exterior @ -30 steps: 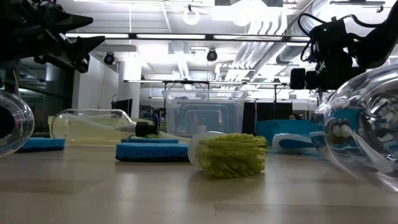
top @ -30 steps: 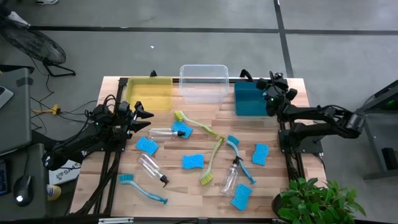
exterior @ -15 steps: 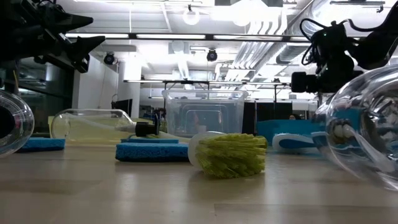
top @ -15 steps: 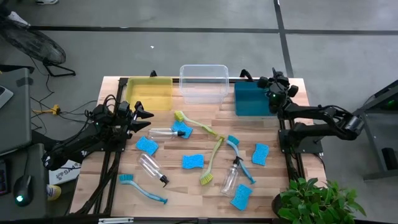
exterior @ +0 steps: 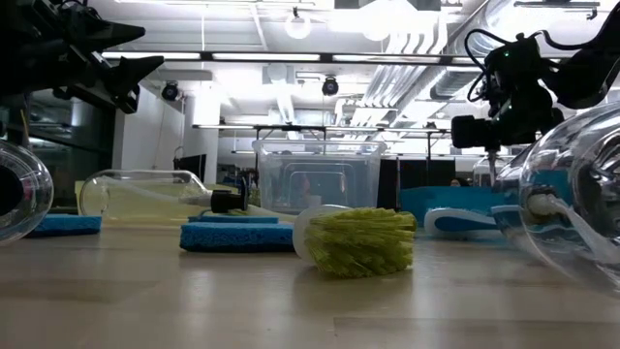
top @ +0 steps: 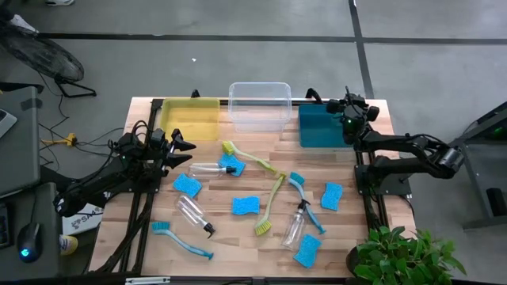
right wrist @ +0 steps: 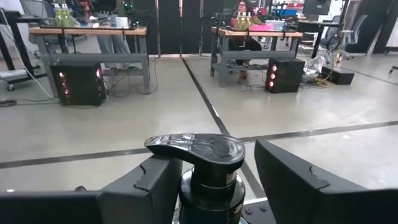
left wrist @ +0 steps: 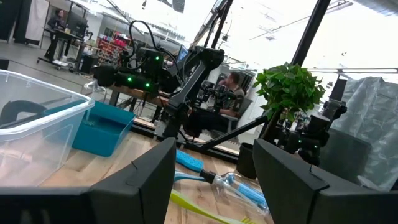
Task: Pick & Place Kitchen Sink Supplies
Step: Put the transparent spray bottle into the blue bin
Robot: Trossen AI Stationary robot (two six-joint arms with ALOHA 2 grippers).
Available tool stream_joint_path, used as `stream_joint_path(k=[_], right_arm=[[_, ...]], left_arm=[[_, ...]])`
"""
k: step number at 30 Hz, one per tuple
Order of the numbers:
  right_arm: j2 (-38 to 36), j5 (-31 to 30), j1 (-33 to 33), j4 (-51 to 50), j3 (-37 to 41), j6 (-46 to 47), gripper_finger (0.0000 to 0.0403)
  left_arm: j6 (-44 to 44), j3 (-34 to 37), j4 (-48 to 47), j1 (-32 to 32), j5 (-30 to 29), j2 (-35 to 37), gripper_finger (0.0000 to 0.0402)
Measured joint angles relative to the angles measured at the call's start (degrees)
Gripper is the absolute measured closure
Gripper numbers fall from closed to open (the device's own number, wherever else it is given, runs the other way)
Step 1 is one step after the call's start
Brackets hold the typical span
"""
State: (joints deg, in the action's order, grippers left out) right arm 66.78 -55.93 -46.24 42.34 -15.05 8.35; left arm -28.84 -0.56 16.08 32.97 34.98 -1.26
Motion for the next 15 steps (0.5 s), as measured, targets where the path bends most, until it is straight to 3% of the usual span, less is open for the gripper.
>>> stream_joint_path(k=[8,15], right_arm=[[-1.0,-0.2,1.0,0.4,0.0,0.0,0.0159],[-2.6,-1.9,2.6,0.3,0.0,-3.8,0.0151]], left_arm=[[0.0,0.0,0.0,0.0,0.0,0.0,0.0192],[0.0,0.0,0.0,0.0,0.0,0.0,0.0192]])
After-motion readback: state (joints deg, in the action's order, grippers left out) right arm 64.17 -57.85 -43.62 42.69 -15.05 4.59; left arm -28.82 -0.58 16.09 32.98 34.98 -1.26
